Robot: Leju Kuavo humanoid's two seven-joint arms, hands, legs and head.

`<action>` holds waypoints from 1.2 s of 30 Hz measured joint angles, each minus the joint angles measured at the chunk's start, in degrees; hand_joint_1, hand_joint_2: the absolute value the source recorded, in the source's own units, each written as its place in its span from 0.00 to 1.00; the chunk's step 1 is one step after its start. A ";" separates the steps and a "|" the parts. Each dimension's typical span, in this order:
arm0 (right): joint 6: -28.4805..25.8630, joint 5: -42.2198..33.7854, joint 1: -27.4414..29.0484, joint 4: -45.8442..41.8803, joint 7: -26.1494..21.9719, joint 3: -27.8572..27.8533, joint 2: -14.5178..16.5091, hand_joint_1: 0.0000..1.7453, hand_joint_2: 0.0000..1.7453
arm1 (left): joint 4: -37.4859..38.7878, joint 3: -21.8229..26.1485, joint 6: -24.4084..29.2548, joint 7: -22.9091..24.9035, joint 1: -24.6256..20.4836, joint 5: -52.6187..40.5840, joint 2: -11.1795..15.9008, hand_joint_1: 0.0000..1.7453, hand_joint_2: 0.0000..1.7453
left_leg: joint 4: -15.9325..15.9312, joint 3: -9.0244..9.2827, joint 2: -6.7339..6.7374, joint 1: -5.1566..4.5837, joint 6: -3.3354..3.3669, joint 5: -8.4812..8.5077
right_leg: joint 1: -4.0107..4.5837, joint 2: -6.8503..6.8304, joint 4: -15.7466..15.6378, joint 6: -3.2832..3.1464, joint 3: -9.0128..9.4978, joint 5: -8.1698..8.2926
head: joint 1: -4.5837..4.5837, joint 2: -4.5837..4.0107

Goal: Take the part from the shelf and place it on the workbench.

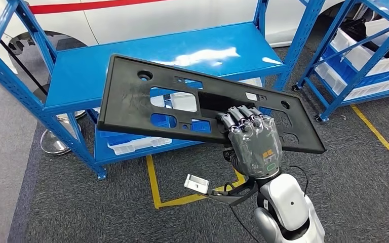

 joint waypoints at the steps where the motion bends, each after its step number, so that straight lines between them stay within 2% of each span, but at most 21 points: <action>1: 0.07 -0.08 -0.04 0.23 -0.03 0.15 0.01 1.00 1.00 | 0.02 0.03 -0.01 0.01 -0.03 0.00 0.00 0.00 1.00 | 0.00 1.30 0.00 0.00 -0.01 1.55 | 0.01 -0.01 0.25 0.11 -1.03 0.66 | -0.01 0.00; 3: 0.09 -0.16 -0.15 0.56 -0.07 0.38 0.04 1.00 1.00 | 0.03 0.11 0.01 0.00 -0.16 0.04 0.01 0.00 1.00 | -5.57 6.69 -0.09 -0.04 0.25 3.87 | 0.04 0.00 0.90 0.45 -2.94 1.78 | -0.01 0.00; 5: 0.09 -0.20 -0.35 0.66 -0.08 0.47 0.10 1.00 1.00 | 0.04 0.17 0.06 -0.01 -0.33 0.11 0.01 0.00 1.00 | -13.78 12.47 -0.32 -0.30 0.91 2.74 | 0.14 -0.06 1.40 0.99 -4.08 2.82 | -0.01 0.00; 6: 0.08 -0.21 -0.45 0.69 -0.08 0.50 0.14 1.00 1.00 | 0.05 0.18 0.08 -0.02 -0.38 0.14 -0.01 0.00 1.00 | -16.33 13.94 -0.42 -0.47 1.25 1.96 | 0.15 -0.12 1.39 1.30 -4.33 3.38 | 0.01 0.00; 8: 0.08 -0.25 -0.61 0.85 -0.08 0.55 0.14 1.00 1.00 | 0.09 0.21 0.10 -0.02 -0.35 0.17 -0.04 0.00 1.00 | -17.56 13.72 -0.37 -0.48 2.00 2.40 | 0.12 -0.13 1.04 1.91 -4.58 4.38 | 0.01 0.00; 9: 0.08 -0.26 -0.65 0.95 -0.10 0.56 0.14 1.00 1.00 | 0.10 0.25 0.10 -0.02 -0.36 0.18 -0.06 0.00 1.00 | -17.75 13.29 -0.24 -0.37 2.48 3.04 | 0.09 -0.02 1.35 2.22 -4.94 3.76 | 0.02 0.01; 11: 0.08 -0.30 -0.72 1.14 -0.14 0.60 0.13 1.00 1.00 | 0.13 0.40 0.10 -0.04 -0.42 0.18 -0.07 0.00 1.00 | -17.97 12.12 0.08 -0.11 3.48 4.46 | -0.02 0.24 4.97 2.74 -6.40 -0.62 | 0.05 0.01; 13: 0.08 -0.32 -0.84 1.39 -0.16 0.63 0.13 1.00 1.00 | 0.14 0.65 0.10 -0.12 -0.45 0.19 -0.07 0.00 1.00 | -17.73 10.39 0.22 -0.21 3.90 5.74 | -0.16 0.35 12.12 3.07 -8.23 -6.01 | 0.04 0.00; 15: 0.07 -0.33 -1.06 1.77 -0.16 0.65 0.13 1.00 1.00 | 0.15 0.90 0.08 -0.23 -0.45 0.17 -0.08 0.00 1.00 | -17.22 8.39 0.26 -0.25 3.80 6.86 | -0.28 0.36 16.82 3.25 -8.28 -6.82 | 0.04 0.00; 16: 0.05 -0.33 -1.24 1.92 -0.16 0.67 0.13 1.00 1.00 | 0.15 0.98 0.05 -0.28 -0.45 0.16 -0.08 0.00 1.00 | -16.89 7.38 0.27 -0.25 3.69 7.33 | -0.35 0.36 16.58 3.25 -7.03 -5.59 | 0.04 0.00; 18: 0.04 -0.35 -1.77 2.10 -0.16 0.75 0.13 1.00 1.00 | 0.15 1.07 0.01 -0.36 -0.44 0.14 -0.08 0.00 1.00 | -16.10 5.64 0.25 -0.27 3.33 8.05 | -0.42 0.36 10.54 2.95 -1.78 -3.36 | 0.03 0.00; 20: 0.00 -0.39 -2.27 2.12 -0.16 0.85 0.13 1.00 1.00 | 0.16 1.09 -0.04 -0.48 -0.43 0.11 -0.08 0.00 1.00 | -15.46 4.55 0.24 -0.34 2.73 8.72 | -0.16 0.41 3.53 2.45 2.95 -3.85 | 0.02 0.01; 23: -0.03 -0.45 -2.47 2.11 -0.05 0.92 0.13 1.00 1.00 | 0.17 1.10 -0.15 -0.60 -0.29 0.01 -0.07 0.00 1.00 | -15.51 3.85 0.22 -0.30 1.68 9.82 | 0.09 0.41 0.71 1.63 3.79 -4.09 | 0.04 0.00; 24: -0.02 -0.48 -2.47 2.11 0.01 0.92 0.13 1.00 1.00 | 0.19 1.10 -0.19 -0.61 -0.23 -0.04 -0.05 0.00 1.00 | -15.16 3.52 0.17 -0.26 1.37 9.24 | -0.02 0.33 0.47 1.21 3.47 -3.57 | 0.02 0.00; 26: 0.01 -0.53 -2.45 2.09 0.10 0.92 0.13 1.00 1.00 | 0.21 1.10 -0.22 -0.59 -0.12 -0.20 -0.01 0.00 1.00 | -11.69 2.28 0.08 -0.19 0.87 5.28 | -0.31 0.14 0.09 0.32 2.59 -2.48 | 0.02 0.00; 28: 0.09 -0.56 -2.29 2.06 0.27 0.92 0.13 1.00 1.00 | 0.21 1.10 -0.22 -0.56 -0.06 -0.42 0.02 0.00 1.00 | -4.76 0.67 0.04 -0.14 0.46 0.14 | -0.17 0.08 0.25 -0.12 1.29 -1.51 | 0.02 0.00; 29: 0.15 -0.57 -2.15 2.05 0.41 0.92 0.13 1.00 1.00 | 0.21 1.10 -0.21 -0.57 -0.06 -0.51 0.03 0.00 1.00 | -1.74 0.29 0.04 -0.12 0.29 -1.08 | -0.11 0.06 0.42 -0.14 0.57 -1.05 | 0.01 0.00; 31: 0.28 -0.57 -1.80 1.99 0.70 0.92 0.11 1.00 1.00 | 0.21 1.10 -0.19 -0.64 -0.04 -0.78 0.03 0.00 1.00 | -0.79 1.99 0.04 -0.09 0.17 0.36 | -0.06 0.04 1.05 -0.04 -1.05 -0.26 | 0.01 0.00; 33: 0.34 -0.55 -1.49 1.77 0.92 0.92 0.09 1.00 1.00 | 0.21 1.10 -0.19 -0.73 -0.08 -1.13 0.08 0.00 1.00 | -6.92 6.92 -0.10 -0.12 0.48 2.94 | -0.04 0.10 1.85 0.25 -2.50 0.34 | 0.00 0.00; 35: 0.33 -0.52 -1.30 1.39 1.07 0.91 0.08 1.00 1.00 | 0.21 1.10 -0.18 -0.82 -0.10 -1.29 0.19 0.00 1.00 | -13.74 11.35 -0.41 -0.36 0.98 2.89 | 0.03 0.14 2.37 0.78 -3.35 0.98 | 0.02 0.00; 36: 0.32 -0.51 -1.24 1.21 1.11 0.90 0.08 1.00 1.00 | 0.21 1.10 -0.18 -0.85 -0.10 -1.32 0.23 0.00 1.00 | -15.52 12.30 -0.54 -0.52 1.24 2.46 | 0.02 0.13 2.34 1.10 -3.56 1.43 | 0.02 0.00</action>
